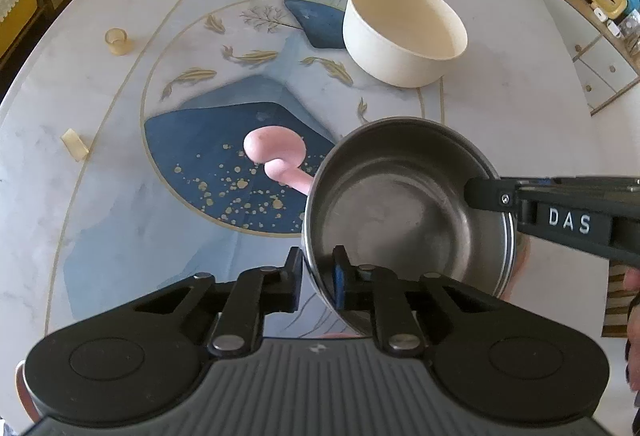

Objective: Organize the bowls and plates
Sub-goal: 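Close both grippers on the pink pot rim, then lift the pink pot with both grippers toward the stack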

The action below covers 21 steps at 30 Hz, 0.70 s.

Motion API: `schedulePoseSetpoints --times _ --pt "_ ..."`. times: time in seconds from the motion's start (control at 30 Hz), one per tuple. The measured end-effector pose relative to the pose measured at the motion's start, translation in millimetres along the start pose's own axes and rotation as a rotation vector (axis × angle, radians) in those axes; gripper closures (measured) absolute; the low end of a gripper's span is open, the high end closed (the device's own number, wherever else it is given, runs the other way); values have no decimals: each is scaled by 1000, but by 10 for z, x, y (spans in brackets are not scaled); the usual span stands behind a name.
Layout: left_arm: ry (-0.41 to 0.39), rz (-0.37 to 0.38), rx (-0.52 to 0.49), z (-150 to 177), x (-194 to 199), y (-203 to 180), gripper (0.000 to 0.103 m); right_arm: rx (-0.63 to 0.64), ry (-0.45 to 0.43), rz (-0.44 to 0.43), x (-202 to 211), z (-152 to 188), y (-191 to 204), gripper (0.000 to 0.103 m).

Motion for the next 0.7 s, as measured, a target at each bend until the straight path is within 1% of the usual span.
schedulePoseSetpoints --times 0.17,0.43,0.57,0.63,0.7 --pt "-13 -5 8 -27 -2 -15 93 -22 4 1 17 43 -39 89" --pt "-49 -6 -16 -175 52 -140 98 -77 -19 14 100 15 -166 89" --pt "-73 7 -34 -254 132 -240 98 -117 -24 0 183 3 -273 89" --pt "-77 14 -41 -267 144 -273 98 -142 -14 -20 219 7 -329 89" --pt "-74 29 -38 -257 138 -311 98 -150 -17 -17 252 18 -377 89"
Point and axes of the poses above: each gripper's, at about its wrist camera, not at the fingertips, and x roughly against the way its jaws point, y to its left, z to its underside, the point moved 8 cm from there along -x, roughly the way its jaws point, and after that the axes turned 10 degrees about z, right-handed, at the moved point
